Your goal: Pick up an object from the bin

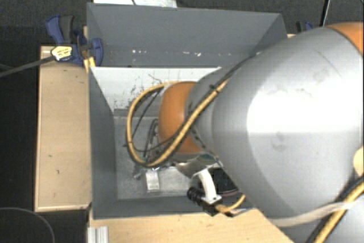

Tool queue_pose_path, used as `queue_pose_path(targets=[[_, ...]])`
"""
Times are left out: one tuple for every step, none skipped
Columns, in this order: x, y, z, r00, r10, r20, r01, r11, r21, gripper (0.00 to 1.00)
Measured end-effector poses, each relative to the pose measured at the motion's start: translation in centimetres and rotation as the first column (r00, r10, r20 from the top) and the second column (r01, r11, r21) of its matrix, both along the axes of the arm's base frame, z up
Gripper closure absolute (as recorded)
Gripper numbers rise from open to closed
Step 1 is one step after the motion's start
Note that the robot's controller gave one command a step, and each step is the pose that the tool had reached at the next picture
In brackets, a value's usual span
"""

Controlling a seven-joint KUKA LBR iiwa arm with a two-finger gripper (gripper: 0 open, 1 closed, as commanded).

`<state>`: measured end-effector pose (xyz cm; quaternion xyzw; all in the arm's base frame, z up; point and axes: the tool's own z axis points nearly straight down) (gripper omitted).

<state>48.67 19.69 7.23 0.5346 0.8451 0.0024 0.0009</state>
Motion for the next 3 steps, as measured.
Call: queue_pose_path(targets=[[0.1, -0.1, 0.1, 1.0, -0.003, 0.004, 0.003, 1.0, -0.002, 1.0], [0.2, -0.2, 3.6, 1.0, 0.006, -0.001, -0.006, 1.0, -0.002, 1.0], [0.4, -0.1, 11.2, 1.0, 0.014, 0.002, -0.014, 1.0, -0.001, 1.0]])
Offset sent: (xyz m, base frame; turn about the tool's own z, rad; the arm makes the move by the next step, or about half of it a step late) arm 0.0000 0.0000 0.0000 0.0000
